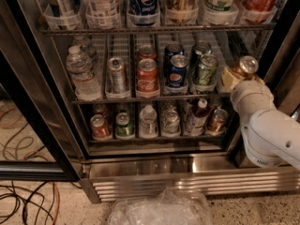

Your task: Pick orange can from middle shelf of fridge

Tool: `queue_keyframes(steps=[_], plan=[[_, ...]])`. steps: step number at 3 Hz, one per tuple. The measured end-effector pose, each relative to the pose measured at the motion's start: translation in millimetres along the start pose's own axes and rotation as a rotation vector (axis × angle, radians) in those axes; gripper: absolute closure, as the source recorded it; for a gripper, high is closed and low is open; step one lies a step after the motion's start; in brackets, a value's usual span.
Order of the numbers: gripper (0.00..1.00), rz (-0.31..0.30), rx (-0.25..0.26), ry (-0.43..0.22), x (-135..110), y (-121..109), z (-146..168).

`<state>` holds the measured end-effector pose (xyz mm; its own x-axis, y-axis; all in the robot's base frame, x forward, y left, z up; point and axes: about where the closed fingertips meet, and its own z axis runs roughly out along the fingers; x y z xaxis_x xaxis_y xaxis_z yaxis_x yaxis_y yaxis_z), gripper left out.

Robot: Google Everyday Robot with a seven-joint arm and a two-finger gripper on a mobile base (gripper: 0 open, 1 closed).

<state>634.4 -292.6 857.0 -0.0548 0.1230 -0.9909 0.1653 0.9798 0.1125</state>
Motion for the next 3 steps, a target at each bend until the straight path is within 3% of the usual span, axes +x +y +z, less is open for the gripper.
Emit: queue_keyframes(steps=[1,2,3], plan=[[1.0,-0.001,-0.02,-0.011,-6.9,3.7,-6.4],[1.0,-0.007,-0.094,-0.045,-31.0,15.6,-29.3],[1.0,0.013,-0.216,-0.121,-86.5,30.9,-73.0]])
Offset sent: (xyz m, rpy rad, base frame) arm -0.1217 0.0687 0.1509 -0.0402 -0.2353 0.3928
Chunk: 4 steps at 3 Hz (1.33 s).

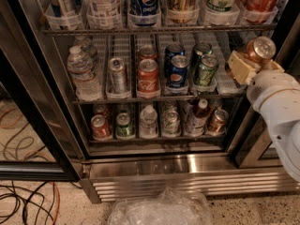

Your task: Pick orange can from middle shelf of fridge

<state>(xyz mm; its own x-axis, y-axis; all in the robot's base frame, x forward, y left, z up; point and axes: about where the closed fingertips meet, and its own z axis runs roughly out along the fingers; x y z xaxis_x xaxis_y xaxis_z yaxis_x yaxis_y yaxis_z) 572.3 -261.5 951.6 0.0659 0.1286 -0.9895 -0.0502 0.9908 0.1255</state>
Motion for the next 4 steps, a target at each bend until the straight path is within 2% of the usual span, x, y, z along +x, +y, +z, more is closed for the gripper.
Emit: queue_keyframes(steps=[1,2,3,4], plan=[[1.0,0.026,-0.082,-0.041,-37.0,-5.4,-32.8],[1.0,0.056,-0.182,-0.004,-57.4,9.3,-44.0],[1.0,0.066,-0.258,0.101,-42.6,6.2,-49.0],[1.0,0.063,-0.321,0.149,-29.2,18.1,-56.3]])
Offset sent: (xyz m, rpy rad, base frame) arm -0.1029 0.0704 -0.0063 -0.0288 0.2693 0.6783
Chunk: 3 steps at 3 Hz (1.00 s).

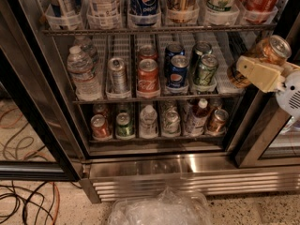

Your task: Pick orange can from middle shelf of fridge

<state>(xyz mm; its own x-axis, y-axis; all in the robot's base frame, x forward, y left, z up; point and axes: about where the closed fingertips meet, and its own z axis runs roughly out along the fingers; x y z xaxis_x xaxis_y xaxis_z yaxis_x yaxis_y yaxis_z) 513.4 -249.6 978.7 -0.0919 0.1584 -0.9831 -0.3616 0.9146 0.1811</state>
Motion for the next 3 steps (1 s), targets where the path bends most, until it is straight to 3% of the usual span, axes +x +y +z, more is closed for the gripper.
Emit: queue_keyframes(steps=[1,2,3], plan=[[1.0,0.0,0.0,0.0,0.0,0.1,0.0],[1.0,0.031,-0.079,0.025,10.1,23.5,5.0],[1.0,0.179,-0.241,0.035,20.5,65.0,-3.7]])
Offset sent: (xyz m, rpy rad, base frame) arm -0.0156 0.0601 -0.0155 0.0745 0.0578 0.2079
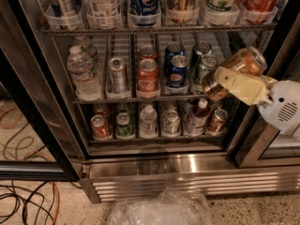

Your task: Pick orange can from middle shelf of fridge

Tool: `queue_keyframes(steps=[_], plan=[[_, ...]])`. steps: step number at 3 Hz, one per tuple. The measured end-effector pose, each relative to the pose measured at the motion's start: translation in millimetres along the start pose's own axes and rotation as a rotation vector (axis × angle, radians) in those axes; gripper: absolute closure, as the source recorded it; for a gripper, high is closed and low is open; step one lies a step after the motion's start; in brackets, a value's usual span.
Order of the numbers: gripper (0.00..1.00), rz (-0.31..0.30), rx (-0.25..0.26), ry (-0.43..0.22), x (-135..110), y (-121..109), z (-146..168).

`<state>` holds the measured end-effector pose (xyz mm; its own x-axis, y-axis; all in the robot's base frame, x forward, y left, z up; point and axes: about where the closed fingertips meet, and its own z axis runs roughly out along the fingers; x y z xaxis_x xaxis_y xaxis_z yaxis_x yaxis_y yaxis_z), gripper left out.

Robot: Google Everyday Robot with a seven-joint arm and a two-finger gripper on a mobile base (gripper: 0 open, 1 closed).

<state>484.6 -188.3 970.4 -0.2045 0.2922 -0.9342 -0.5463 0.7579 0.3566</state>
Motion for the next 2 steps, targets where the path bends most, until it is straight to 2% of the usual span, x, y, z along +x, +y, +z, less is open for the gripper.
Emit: queue_keyframes(steps=[1,2], plan=[[1.0,0.184,-0.172,-0.029,6.1,38.7,-1.0],[1.0,0.191,-0.183,-0.032,5.1,41.4,0.3]])
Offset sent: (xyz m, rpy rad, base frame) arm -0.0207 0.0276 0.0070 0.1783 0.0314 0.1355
